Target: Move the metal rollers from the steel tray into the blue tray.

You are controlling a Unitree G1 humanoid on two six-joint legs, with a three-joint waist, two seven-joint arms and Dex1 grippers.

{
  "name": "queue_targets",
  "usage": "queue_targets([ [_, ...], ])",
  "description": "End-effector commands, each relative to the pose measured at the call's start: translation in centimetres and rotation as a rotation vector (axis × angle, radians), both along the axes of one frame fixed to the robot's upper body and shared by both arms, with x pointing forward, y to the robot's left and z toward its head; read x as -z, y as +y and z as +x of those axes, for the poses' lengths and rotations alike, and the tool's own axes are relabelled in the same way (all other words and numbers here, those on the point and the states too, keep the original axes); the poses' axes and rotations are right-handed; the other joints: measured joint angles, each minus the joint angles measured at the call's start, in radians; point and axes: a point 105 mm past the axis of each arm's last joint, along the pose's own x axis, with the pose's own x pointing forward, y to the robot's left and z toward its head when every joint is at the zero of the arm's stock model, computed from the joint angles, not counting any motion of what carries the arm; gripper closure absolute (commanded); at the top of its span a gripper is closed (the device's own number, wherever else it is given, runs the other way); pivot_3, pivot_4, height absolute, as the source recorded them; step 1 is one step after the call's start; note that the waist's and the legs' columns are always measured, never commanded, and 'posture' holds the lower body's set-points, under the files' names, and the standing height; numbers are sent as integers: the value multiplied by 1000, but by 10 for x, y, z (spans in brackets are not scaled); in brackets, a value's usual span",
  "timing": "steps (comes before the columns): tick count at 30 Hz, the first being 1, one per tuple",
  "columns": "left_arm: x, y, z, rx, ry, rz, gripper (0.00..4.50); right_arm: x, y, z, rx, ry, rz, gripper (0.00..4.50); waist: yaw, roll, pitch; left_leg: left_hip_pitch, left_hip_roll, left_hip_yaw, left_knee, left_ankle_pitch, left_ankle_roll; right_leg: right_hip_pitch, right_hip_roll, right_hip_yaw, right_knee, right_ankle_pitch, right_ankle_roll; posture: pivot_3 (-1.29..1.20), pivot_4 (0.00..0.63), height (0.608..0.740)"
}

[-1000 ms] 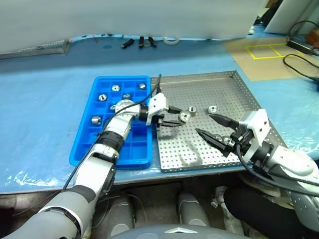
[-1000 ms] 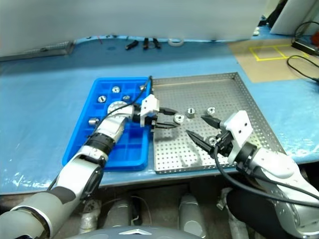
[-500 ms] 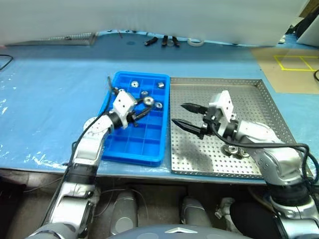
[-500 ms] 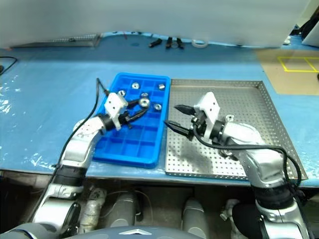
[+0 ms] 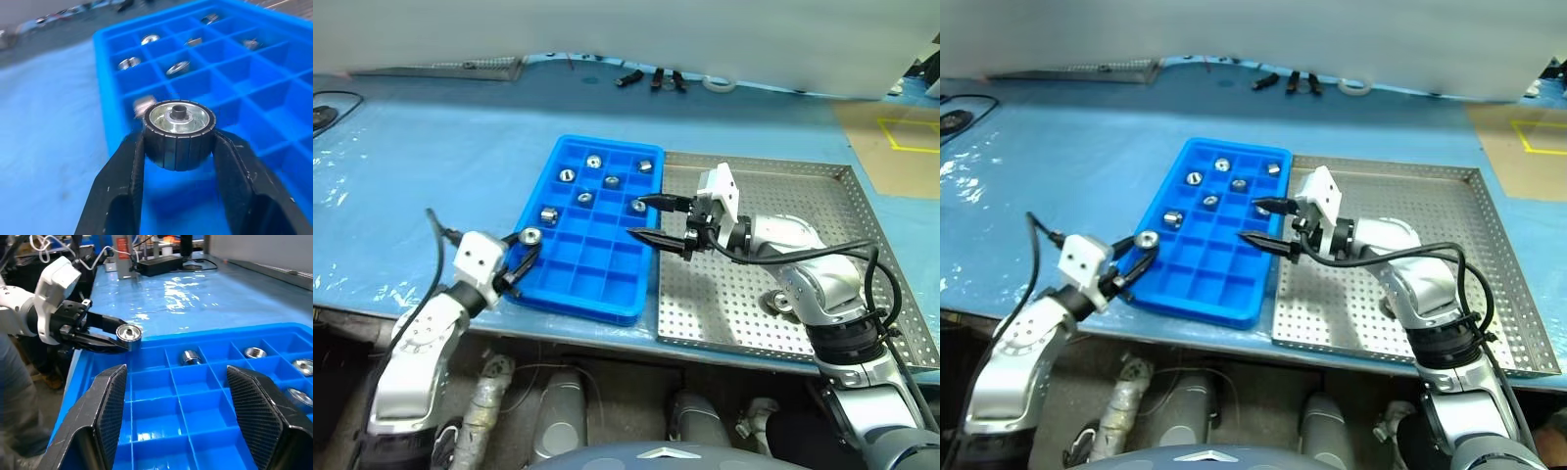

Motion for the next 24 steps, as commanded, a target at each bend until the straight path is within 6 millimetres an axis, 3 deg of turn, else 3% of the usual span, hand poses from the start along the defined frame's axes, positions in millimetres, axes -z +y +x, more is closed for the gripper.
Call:
queue_targets([
  [1,-5,9,-11,-26,-34,24,2822,-10,4,0,-40,-47,-3,1110,11,0,0,0,0,0,0,0,0,0,0,0,0,0,0,377,150,740],
  [8,5,-11,-14,47,-15,3,2822,-10,9,1,-50,-48,-6,1110,54,0,0,1,0,-1,-1,1,-1,1,0,0,0,0,0,384,150,740],
  [17,5,-10,-8,82,-13,7,2822,-11,6,1,-27,-54,-4,1110,52,0,0,1,0,-1,-1,2,-3,-1,0,0,3,0,0,346,150,740],
  [21,20,-3,-6,95,37,12,2822,-10,6,1,-12,-54,-2,1110,50,0,0,1,-1,-1,-1,4,-4,-4,0,2,9,0,0,324,150,740],
  [24,26,-2,-4,101,53,11,1879,-10,5,1,0,-56,1,1110,48,1,-1,2,-1,-1,-1,5,-6,-6,0,3,14,0,0,317,150,740],
])
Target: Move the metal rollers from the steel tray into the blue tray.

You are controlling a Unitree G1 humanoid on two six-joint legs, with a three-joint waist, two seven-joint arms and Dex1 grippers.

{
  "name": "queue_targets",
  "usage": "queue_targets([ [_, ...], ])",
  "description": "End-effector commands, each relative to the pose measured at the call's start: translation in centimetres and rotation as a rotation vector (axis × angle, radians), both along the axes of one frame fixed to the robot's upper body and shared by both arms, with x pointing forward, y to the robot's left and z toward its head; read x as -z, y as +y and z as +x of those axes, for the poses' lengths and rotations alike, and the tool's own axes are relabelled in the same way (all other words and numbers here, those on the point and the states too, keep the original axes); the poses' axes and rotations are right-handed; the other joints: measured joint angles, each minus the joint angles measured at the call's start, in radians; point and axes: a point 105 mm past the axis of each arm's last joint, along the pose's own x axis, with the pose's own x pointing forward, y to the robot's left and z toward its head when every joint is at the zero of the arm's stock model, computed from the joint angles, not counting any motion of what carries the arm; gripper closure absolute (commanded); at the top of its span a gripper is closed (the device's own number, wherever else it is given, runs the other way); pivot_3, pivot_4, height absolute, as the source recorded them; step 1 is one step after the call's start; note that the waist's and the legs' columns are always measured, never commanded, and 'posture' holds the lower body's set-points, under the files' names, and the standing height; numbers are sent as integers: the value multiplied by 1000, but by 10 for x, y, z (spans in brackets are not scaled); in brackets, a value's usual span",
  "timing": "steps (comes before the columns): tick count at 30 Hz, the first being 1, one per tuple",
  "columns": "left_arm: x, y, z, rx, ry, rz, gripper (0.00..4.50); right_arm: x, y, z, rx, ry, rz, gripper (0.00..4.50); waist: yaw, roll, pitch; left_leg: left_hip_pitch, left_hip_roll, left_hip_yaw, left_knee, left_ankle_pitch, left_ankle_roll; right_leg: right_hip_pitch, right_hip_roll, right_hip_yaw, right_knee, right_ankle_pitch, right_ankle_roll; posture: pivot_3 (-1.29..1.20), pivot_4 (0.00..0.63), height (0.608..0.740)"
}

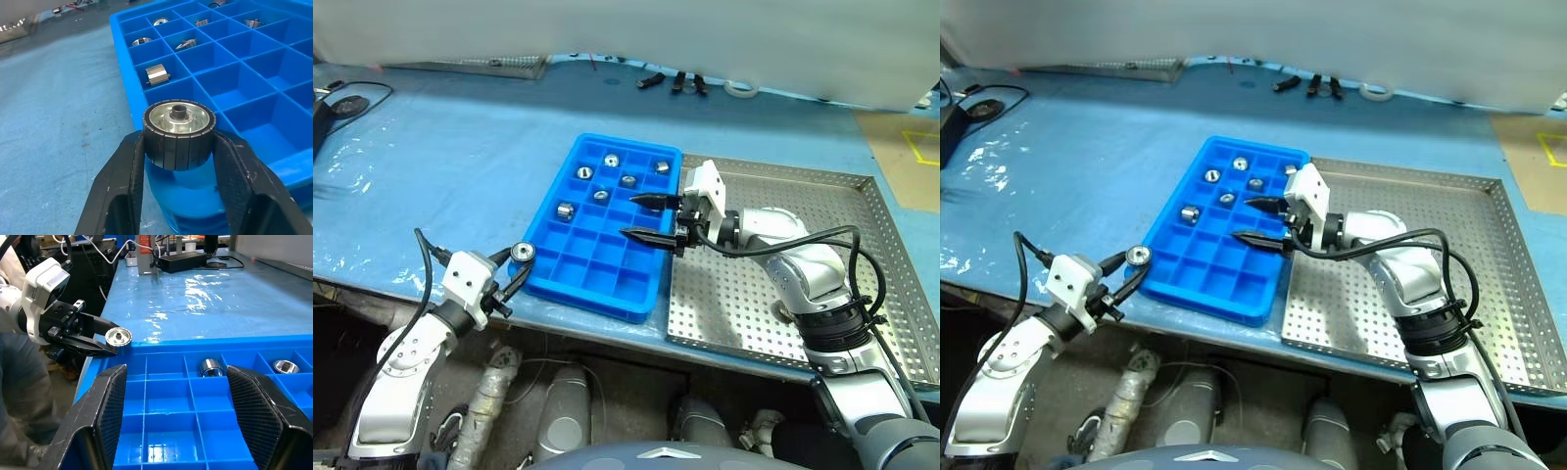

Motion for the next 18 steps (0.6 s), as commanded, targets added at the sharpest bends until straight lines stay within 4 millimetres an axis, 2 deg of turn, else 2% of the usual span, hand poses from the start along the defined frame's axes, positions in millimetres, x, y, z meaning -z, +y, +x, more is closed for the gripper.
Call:
queue_targets([
  [1,14,2,1,0,49,15,1558,-13,0,-6,-1,-55,25,1110,0,1,-1,1,0,0,0,0,0,0,0,0,1,0,0,317,150,740],
  [3,10,-3,6,7,30,24,941,-12,-1,-7,8,-56,27,1110,1,1,-1,2,0,0,-1,0,0,2,0,0,1,0,0,300,150,740],
  [9,-4,-18,17,39,-8,20,941,-12,-6,-9,33,-67,28,1110,-3,1,-1,5,0,0,-1,1,-1,4,0,0,1,0,0,268,150,740],
  [14,-25,-37,30,107,-42,-41,941,-14,-11,-7,70,-83,31,1110,-7,1,-1,1,0,0,-1,4,-3,0,0,0,1,0,-1,222,150,740],
  [15,-29,-43,35,129,-48,-51,941,-16,-12,-5,86,-91,37,1110,-8,1,-1,-1,0,0,0,6,-3,-2,0,0,2,1,-1,200,150,740],
  [18,-43,-80,65,230,-66,-68,941,-28,-24,5,187,-140,66,1110,-6,1,-1,-4,0,1,0,9,-3,-6,0,-1,6,1,-1,146,150,740],
])
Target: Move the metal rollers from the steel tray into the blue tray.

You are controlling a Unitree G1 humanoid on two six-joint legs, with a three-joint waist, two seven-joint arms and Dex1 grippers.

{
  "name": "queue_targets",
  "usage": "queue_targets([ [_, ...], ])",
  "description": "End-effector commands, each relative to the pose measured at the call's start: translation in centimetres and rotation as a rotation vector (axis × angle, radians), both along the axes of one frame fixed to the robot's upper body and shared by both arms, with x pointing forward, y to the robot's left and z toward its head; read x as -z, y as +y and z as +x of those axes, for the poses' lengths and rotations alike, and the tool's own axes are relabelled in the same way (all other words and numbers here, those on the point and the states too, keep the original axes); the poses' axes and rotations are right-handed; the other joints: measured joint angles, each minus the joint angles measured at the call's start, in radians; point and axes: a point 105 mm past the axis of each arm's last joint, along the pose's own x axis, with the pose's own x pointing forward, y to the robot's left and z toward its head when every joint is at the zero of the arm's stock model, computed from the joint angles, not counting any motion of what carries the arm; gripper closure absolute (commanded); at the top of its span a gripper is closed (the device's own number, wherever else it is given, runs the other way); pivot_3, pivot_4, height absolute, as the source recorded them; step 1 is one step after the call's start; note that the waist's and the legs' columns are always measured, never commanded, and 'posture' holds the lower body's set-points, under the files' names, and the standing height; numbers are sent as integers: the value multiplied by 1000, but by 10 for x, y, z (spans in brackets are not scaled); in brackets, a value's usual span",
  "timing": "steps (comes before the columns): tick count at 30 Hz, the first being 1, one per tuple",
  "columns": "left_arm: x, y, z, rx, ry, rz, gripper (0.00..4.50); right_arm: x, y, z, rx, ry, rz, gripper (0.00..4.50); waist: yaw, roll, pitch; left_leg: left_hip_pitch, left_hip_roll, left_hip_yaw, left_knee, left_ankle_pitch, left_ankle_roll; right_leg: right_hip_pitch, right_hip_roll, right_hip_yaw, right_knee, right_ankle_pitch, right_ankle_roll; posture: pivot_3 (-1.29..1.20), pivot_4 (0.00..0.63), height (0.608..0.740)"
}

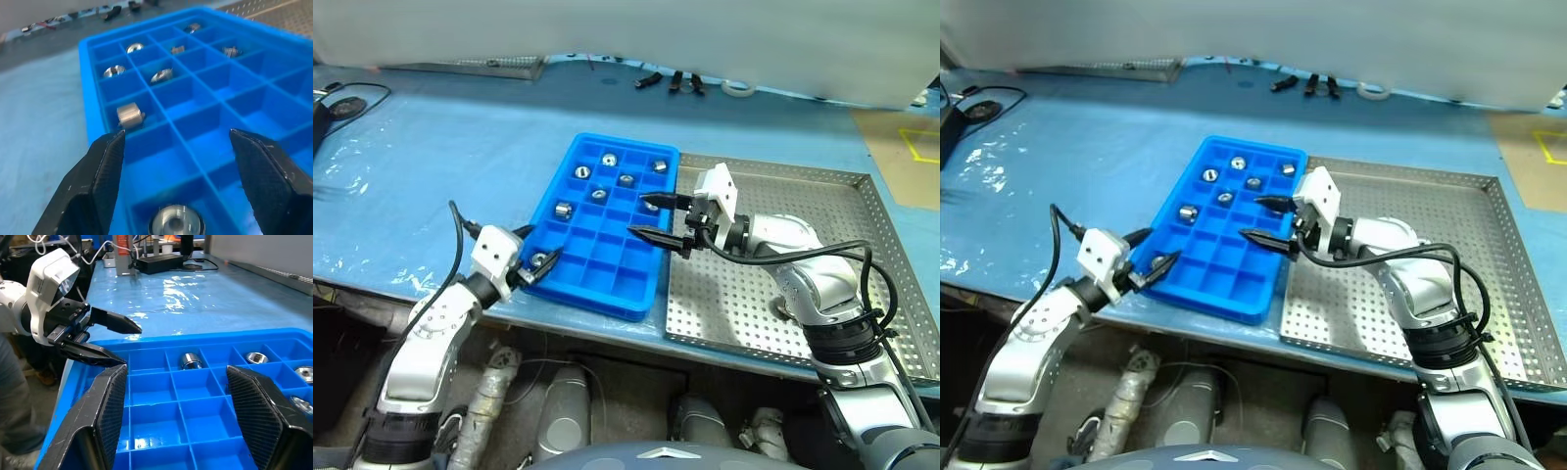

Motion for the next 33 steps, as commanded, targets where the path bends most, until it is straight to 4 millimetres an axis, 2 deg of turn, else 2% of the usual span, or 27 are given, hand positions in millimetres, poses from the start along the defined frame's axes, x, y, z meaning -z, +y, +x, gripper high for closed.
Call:
queue_targets([
  [1,-18,-44,28,132,-41,-11,941,-28,-15,7,109,-117,50,1110,0,0,0,0,0,0,0,2,1,-1,0,0,1,0,0,131,150,740],
  [6,-39,-103,70,269,-87,9,941,-40,-45,17,309,-194,68,1110,-33,-2,0,0,-2,2,1,6,3,-1,-2,2,3,4,1,5,150,740],
  [9,-50,-137,87,352,-100,0,941,-44,-61,16,413,-229,80,1110,-58,-2,1,-1,-2,2,1,9,2,-2,-1,1,4,5,1,-83,150,740],
  [12,-48,-170,96,428,-94,42,941,-47,-76,7,511,-256,94,1110,-87,-2,0,-2,-3,2,1,9,3,-2,-1,1,3,7,5,-185,150,740],
  [16,-37,-200,93,522,-42,77,941,-47,-89,-8,610,-275,101,1110,-133,-2,0,-1,-3,3,0,8,5,-2,-1,2,2,8,5,-286,150,740],
  [21,-15,-222,85,565,14,162,941,-46,-97,-24,711,-284,107,1110,-174,-2,0,-1,-2,4,-1,7,7,-1,-1,2,-3,8,5,-404,150,740],
  [25,0,-228,86,520,76,215,941,-40,-96,-36,734,-253,109,1110,-190,-2,0,-1,-2,6,0,4,12,1,-2,3,-5,6,2,-451,150,740],
  [33,0,-243,91,390,99,192,941,-28,-93,-55,771,-201,100,1110,-215,-2,0,-1,-2,7,2,3,14,2,-2,3,-6,7,2,-518,150,740],
])
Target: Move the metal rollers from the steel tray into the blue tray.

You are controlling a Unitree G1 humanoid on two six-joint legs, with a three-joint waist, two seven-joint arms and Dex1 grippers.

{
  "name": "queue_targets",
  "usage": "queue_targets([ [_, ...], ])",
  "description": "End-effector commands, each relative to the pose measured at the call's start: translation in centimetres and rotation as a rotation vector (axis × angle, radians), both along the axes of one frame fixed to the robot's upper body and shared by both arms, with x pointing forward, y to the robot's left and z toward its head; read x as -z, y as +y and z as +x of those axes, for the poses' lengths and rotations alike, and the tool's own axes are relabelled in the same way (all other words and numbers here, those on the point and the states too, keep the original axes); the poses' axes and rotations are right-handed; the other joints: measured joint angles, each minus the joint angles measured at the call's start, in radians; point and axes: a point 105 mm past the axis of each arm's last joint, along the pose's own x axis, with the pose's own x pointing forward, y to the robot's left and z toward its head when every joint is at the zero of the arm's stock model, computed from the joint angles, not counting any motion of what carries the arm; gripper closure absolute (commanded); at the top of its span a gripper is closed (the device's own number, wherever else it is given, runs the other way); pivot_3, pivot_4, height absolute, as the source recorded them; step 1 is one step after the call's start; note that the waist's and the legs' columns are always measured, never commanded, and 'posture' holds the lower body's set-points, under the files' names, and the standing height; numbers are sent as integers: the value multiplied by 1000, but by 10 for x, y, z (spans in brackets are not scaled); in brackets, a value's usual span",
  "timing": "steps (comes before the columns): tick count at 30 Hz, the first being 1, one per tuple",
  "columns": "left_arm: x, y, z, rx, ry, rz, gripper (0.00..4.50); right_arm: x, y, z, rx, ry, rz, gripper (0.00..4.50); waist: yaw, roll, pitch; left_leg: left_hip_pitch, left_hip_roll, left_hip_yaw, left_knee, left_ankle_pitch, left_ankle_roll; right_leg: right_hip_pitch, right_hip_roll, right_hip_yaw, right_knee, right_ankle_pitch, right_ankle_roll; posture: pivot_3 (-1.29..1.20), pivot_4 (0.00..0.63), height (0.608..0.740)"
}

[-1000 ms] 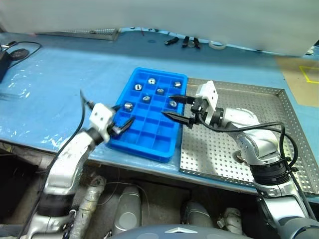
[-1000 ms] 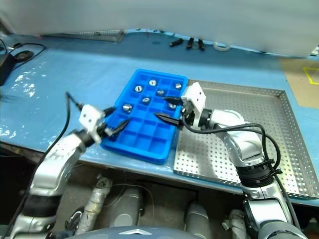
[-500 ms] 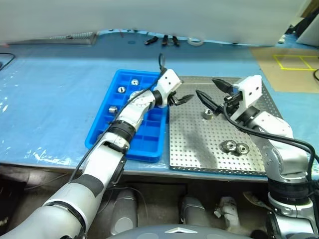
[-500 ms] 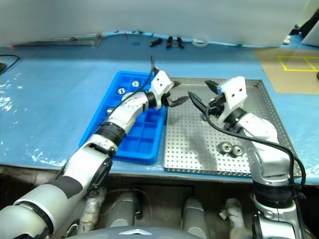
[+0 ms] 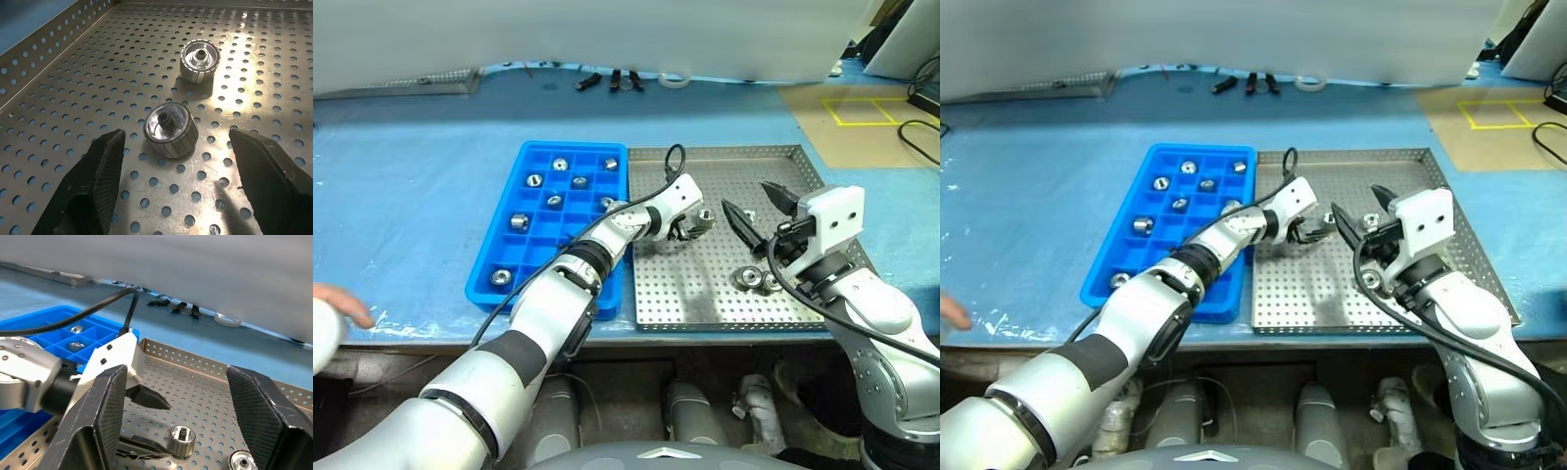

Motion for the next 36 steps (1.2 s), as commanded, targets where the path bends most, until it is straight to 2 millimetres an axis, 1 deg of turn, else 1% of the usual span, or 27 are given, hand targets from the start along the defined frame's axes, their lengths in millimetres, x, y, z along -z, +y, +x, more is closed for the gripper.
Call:
queue_targets([
  [1,-15,-12,5,-70,-35,-19,941,-8,-3,-9,35,-38,1,1110,-9,0,0,0,0,0,0,0,0,0,0,0,0,0,0,-521,150,740],
  [5,-8,-16,3,-101,-23,-2,941,-1,-2,-13,48,-14,1,1110,-14,0,0,0,0,0,0,-1,1,0,0,0,-1,0,0,-538,150,740],
  [9,2,-23,-5,-81,-1,5,941,5,2,-19,54,5,9,1110,-19,0,0,-1,0,1,0,-1,2,0,0,0,-2,0,0,-558,150,740],
  [14,-2,-31,-9,-72,11,-22,941,10,5,-23,57,19,21,1110,-30,0,0,-1,0,2,0,-2,3,0,0,0,-4,0,0,-574,150,740],
  [17,-2,-30,-9,-67,20,-28,941,11,2,-24,72,23,21,1110,-37,0,0,-1,0,2,0,-3,4,0,0,0,-4,0,0,-576,150,740],
  [22,6,-27,-11,-50,36,-8,941,13,0,-24,82,27,19,1110,-38,0,0,-1,0,3,-1,-3,4,0,0,0,-5,0,0,-575,150,740],
  [25,2,-27,-11,-33,65,-44,941,14,-1,-22,82,27,19,1110,-38,0,0,-1,0,3,-1,-3,4,0,0,0,-6,0,0,-567,150,740],
  [28,-5,-22,-6,-33,37,-43,941,15,-1,-20,80,30,18,1110,-38,0,0,-2,0,3,-2,-3,4,0,0,0,-7,0,0,-560,150,740],
  [31,-22,-17,-2,-4,39,-114,941,16,-2,-18,78,28,17,1110,-37,0,0,-2,0,4,-3,-3,5,0,0,0,-9,0,0,-541,150,740],
  [33,-29,-10,2,3,38,-148,941,17,-2,-16,74,27,18,1110,-37,0,0,-2,0,4,-3,-3,5,0,-1,0,-10,0,0,-526,150,740],
  [36,-30,-3,4,10,25,-149,941,18,-1,-12,61,27,21,1110,-36,0,0,-2,0,5,-4,-4,6,0,-1,0,-11,0,0,-504,150,740],
])
